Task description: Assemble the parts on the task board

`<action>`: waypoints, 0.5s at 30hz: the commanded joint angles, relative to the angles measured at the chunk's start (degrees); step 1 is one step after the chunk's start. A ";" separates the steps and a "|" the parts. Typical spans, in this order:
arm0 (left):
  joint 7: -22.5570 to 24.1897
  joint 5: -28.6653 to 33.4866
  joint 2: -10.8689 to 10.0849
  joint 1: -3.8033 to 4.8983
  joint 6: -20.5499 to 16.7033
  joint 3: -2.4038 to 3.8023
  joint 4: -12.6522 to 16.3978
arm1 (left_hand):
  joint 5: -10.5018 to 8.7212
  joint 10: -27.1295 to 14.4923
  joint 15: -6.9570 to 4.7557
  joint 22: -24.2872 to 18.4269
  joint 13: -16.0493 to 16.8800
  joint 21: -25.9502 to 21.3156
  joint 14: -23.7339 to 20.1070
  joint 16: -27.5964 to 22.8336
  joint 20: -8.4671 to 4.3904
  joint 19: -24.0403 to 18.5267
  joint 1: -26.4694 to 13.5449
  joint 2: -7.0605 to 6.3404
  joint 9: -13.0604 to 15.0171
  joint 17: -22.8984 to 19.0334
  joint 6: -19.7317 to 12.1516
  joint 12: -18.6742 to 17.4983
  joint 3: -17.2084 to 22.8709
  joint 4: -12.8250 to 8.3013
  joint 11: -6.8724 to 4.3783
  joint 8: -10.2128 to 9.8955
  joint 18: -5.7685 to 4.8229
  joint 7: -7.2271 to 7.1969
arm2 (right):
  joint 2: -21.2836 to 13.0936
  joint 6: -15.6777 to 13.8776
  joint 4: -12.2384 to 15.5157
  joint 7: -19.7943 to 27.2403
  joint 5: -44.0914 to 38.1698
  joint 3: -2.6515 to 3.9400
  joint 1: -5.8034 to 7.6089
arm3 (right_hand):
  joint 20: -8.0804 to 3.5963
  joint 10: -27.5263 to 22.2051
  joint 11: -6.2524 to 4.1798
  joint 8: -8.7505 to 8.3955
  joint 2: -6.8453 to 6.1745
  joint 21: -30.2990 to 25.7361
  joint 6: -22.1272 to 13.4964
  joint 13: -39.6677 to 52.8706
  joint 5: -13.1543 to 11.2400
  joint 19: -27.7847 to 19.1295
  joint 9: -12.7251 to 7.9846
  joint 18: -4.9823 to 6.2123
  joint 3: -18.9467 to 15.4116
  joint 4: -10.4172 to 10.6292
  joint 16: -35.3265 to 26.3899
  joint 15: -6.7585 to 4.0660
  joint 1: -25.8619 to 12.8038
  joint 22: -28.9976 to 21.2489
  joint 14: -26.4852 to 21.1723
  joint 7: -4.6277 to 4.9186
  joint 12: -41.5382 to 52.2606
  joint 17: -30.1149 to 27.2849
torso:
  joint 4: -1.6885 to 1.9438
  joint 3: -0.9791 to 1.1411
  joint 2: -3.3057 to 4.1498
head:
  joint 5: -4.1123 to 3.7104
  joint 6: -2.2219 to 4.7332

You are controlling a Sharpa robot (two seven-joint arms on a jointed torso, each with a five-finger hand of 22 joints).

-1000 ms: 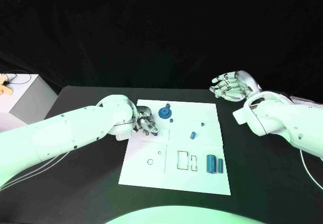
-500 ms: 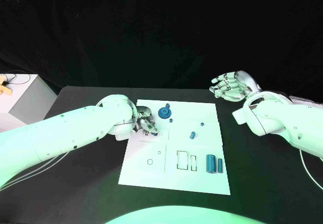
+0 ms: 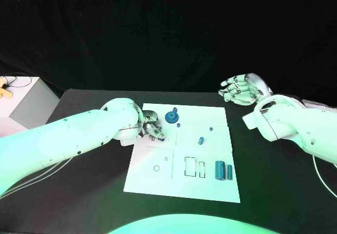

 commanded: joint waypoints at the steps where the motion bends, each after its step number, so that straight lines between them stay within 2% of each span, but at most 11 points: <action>1: -0.08 -0.19 0.31 -0.03 1.77 -0.03 0.01 | 0.19 0.13 -0.36 0.07 0.14 0.27 3.32 0.31 -0.01 0.38 0.04 0.75 0.07 8.24 0.44 -0.02 13.14 -12.97 -0.11 0.12 -0.59 0.16 | 0.01 0.71 0.03 0.33 -0.10 0.02 -0.02 | -0.02 0.30 0.23 0.25 -0.21 -0.20 -0.50 -0.05 0.34 0.27 -0.05 0.68 0.05 -0.32 -0.36 0.03 -0.58 -0.05 0.42 0.68 -0.34 -0.09 | -0.01 0.02 0.02 | 0.06 -0.15; 15: -0.29 -0.19 1.06 -0.01 3.48 -0.05 -0.80 | 0.54 0.99 -0.39 0.14 1.17 0.33 3.66 0.65 -0.04 0.42 -0.49 0.59 0.14 9.06 0.69 0.64 13.11 -12.84 -0.17 0.16 -0.61 0.07 | 0.08 0.93 0.03 0.16 -0.10 0.02 -0.03 | 0.01 0.26 0.26 0.25 -0.22 -0.32 -0.56 -0.21 0.38 0.26 -0.07 0.68 0.03 -0.38 -0.55 0.06 -0.59 -0.25 0.41 0.70 -0.35 -0.19 | -0.04 0.15 0.00 | 0.03 -0.35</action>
